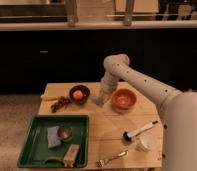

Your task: Place towel in table surface

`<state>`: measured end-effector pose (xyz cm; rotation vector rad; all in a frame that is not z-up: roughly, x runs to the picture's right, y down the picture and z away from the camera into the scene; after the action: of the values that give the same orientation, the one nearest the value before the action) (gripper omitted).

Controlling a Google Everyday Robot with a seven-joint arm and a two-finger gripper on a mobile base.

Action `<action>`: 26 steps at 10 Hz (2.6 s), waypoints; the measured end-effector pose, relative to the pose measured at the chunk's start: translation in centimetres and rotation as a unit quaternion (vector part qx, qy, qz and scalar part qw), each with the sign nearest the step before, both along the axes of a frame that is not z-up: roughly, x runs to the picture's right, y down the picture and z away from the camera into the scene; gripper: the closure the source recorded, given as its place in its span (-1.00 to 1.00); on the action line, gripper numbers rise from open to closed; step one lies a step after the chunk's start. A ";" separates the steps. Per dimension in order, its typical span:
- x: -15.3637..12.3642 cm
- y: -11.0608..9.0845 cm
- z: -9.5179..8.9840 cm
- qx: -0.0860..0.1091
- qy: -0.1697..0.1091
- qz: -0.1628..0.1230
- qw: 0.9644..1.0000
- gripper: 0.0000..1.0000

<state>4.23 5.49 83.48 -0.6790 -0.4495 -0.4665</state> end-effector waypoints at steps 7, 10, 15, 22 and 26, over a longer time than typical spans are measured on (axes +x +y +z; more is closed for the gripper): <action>-0.3 0.4 0.7 -0.018 -0.010 0.001 1.000 1.00; -0.2 0.6 1.0 -0.024 -0.014 0.003 1.000 1.00; 0.3 1.2 1.9 -0.029 -0.016 0.009 0.999 1.00; 0.7 2.6 3.2 -0.036 -0.017 0.014 0.999 1.00; 1.0 2.9 3.9 -0.039 -0.016 0.017 0.999 1.00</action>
<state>5.19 8.39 87.34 -0.7391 -0.5099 -0.4303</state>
